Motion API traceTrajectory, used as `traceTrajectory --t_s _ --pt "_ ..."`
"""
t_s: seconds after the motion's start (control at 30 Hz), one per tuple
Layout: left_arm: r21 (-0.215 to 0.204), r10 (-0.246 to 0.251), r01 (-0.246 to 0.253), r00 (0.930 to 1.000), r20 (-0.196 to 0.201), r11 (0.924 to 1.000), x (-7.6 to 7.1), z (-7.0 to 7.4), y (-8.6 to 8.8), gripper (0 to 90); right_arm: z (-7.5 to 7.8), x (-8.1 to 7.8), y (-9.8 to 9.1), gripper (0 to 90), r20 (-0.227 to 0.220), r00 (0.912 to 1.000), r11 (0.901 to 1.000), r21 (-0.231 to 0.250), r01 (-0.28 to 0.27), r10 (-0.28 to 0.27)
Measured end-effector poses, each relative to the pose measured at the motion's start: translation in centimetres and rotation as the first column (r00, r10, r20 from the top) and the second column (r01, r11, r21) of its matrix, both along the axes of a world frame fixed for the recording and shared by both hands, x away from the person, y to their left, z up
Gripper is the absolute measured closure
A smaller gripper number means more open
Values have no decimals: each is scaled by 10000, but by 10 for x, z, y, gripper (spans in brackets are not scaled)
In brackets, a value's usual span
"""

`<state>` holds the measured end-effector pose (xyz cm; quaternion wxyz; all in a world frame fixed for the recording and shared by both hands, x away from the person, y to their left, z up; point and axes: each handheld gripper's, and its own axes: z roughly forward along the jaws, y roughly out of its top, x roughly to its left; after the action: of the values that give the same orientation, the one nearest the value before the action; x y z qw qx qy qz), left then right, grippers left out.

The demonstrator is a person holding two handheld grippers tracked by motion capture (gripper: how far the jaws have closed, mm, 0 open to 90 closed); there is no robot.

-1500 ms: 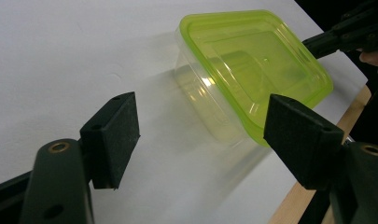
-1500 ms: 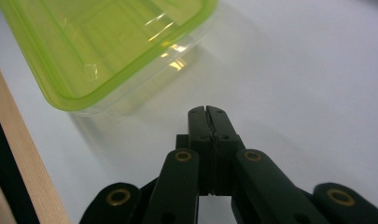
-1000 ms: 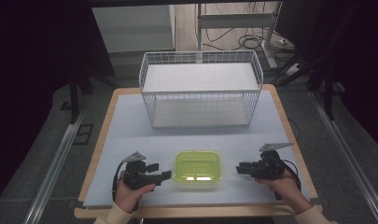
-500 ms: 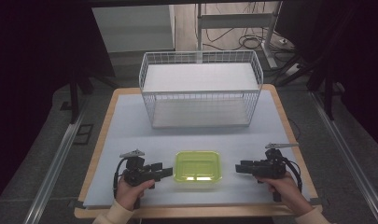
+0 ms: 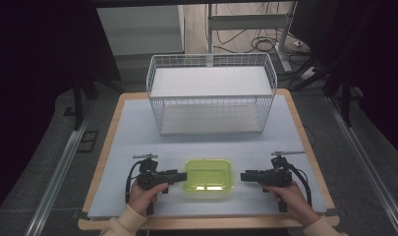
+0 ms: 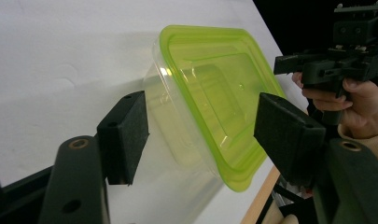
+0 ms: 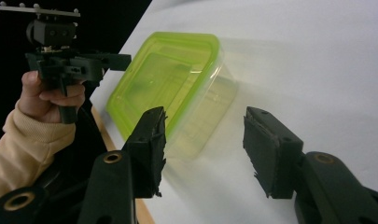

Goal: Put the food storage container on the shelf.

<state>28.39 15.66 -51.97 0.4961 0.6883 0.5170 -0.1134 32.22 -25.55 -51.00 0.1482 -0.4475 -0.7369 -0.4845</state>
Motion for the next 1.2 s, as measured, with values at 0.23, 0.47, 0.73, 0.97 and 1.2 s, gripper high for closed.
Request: traceTrajectory --t_s 0.23,0.47,0.73,0.97,1.2 --pt "-44 -68 67 9998 -197 10000 4 -3 -1 378 -4 9 11 503 -333 9994 9998 119 137 -133" --pt "-112 -129 124 9989 -459 9999 6 -8 0 414 -7 10 24 528 -465 9989 10000 47 -39 42" --pt "-183 -326 313 9966 -751 9993 9 -14 -2 478 -11 13 30 570 -639 9979 9999 -31 -126 123" --pt "-263 -562 541 9948 -851 9982 9 -16 -4 587 -13 13 35 640 -799 9964 9996 77 -284 289" --pt "-394 -770 738 9932 -871 9965 9 -15 -4 693 -13 13 36 684 -857 9955 9990 191 -398 413"
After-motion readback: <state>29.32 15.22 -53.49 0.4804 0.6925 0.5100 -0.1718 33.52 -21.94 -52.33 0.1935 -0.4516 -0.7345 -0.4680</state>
